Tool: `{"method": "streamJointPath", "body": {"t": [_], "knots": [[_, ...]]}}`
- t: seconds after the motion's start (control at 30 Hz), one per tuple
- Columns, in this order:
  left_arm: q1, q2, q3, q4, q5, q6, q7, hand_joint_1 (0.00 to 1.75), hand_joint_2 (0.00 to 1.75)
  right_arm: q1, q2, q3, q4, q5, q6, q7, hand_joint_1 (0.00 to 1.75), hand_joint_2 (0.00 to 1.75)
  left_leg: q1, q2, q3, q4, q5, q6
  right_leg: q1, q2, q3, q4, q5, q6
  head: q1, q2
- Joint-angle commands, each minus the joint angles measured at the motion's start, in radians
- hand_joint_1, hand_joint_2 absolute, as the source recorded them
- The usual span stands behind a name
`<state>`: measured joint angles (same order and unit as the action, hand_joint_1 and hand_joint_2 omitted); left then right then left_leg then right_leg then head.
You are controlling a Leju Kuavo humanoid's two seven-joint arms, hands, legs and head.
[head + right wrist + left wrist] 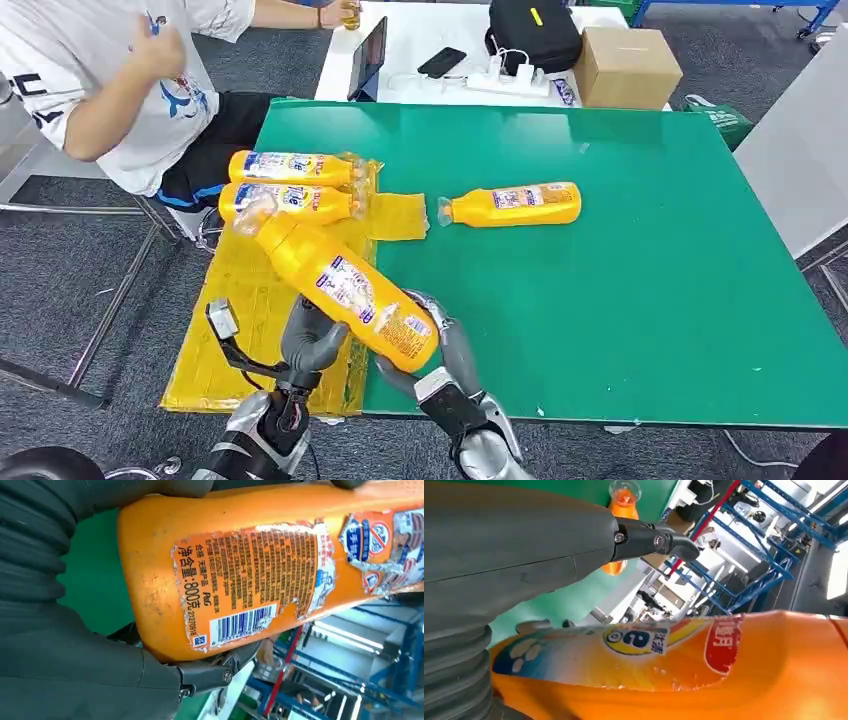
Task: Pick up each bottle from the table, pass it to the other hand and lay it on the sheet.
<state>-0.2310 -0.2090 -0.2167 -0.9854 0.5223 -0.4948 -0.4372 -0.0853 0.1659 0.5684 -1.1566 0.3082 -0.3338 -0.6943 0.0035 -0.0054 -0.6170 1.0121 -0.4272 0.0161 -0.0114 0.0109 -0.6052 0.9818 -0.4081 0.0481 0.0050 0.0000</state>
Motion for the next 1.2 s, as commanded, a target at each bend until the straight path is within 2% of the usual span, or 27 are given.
{"method": "streamJointPath", "body": {"t": [0.03,0.53,0.57,0.6,0.7,0.9,0.93,0.97,1.2], "knots": [[-0.015,0.019,-0.014,-0.042,0.031,-0.014,0.027,0.0,1.75,-0.006,-0.024,0.075,0.104,-0.013,0.051,-0.004,1.75,1.75,0.002,-0.001,0.006,0.0,-0.002,-0.001,0.002,-0.003,0.007,-0.001,-0.002,-0.002,0.001,0.0],[0.004,0.015,-0.007,-0.059,0.041,-0.011,0.044,0.0,1.75,0.002,-0.005,0.05,0.106,0.0,0.082,-0.004,1.75,1.75,0.001,-0.001,0.003,-0.001,-0.001,-0.001,0.001,-0.002,0.003,-0.001,-0.001,-0.001,0.001,0.0],[0.005,0.015,-0.007,-0.058,0.043,-0.015,0.045,0.0,1.75,0.0,-0.003,0.049,0.119,0.006,0.088,-0.004,1.75,1.75,0.002,-0.001,0.008,0.0,-0.003,-0.001,0.002,-0.003,0.009,-0.001,-0.003,-0.003,0.001,0.0],[0.005,0.015,-0.007,-0.058,0.043,-0.015,0.045,0.0,1.75,0.0,-0.003,0.049,0.119,0.006,0.088,-0.004,1.75,1.75,0.001,0.0,0.003,-0.001,-0.001,-0.001,0.001,-0.002,0.003,-0.001,-0.001,-0.001,0.0,0.0],[0.006,0.014,-0.008,-0.056,0.044,-0.016,0.045,0.0,1.75,0.001,-0.002,0.051,0.12,0.007,0.09,-0.004,1.75,1.75,0.001,0.0,0.003,-0.001,-0.001,-0.001,0.001,-0.001,0.003,-0.001,-0.001,-0.001,0.0,0.0],[0.005,0.014,-0.001,-0.05,0.087,-0.074,0.05,0.0,1.75,-0.009,0.009,0.064,0.175,0.03,0.132,-0.004,1.75,1.75,0.001,0.0,0.005,-0.001,-0.002,-0.001,0.001,-0.002,0.005,-0.001,-0.001,-0.002,0.001,0.0],[0.006,0.013,0.003,-0.052,0.094,-0.08,0.05,0.09,1.75,-0.01,0.011,0.066,0.184,0.033,0.137,-0.004,1.75,1.75,0.001,0.0,0.002,-0.001,-0.001,-0.001,0.001,-0.001,0.003,-0.001,-0.001,-0.001,0.0,0.0],[0.008,0.01,0.005,-0.056,0.106,-0.091,0.051,1.71,1.75,-0.011,0.012,0.067,0.191,0.033,0.144,-0.004,1.75,1.75,0.002,0.0,0.006,0.0,-0.003,-0.001,0.002,-0.002,0.007,-0.001,-0.002,-0.002,0.0,0.0],[0.014,0.002,0.022,-0.067,0.154,-0.116,0.069,1.75,1.75,-0.013,0.016,0.072,0.21,0.045,0.155,-0.004,1.75,1.75,0.001,-0.002,0.002,0.0,-0.001,-0.001,0.001,-0.003,0.003,-0.001,-0.001,-0.001,0.001,0.0]]}}
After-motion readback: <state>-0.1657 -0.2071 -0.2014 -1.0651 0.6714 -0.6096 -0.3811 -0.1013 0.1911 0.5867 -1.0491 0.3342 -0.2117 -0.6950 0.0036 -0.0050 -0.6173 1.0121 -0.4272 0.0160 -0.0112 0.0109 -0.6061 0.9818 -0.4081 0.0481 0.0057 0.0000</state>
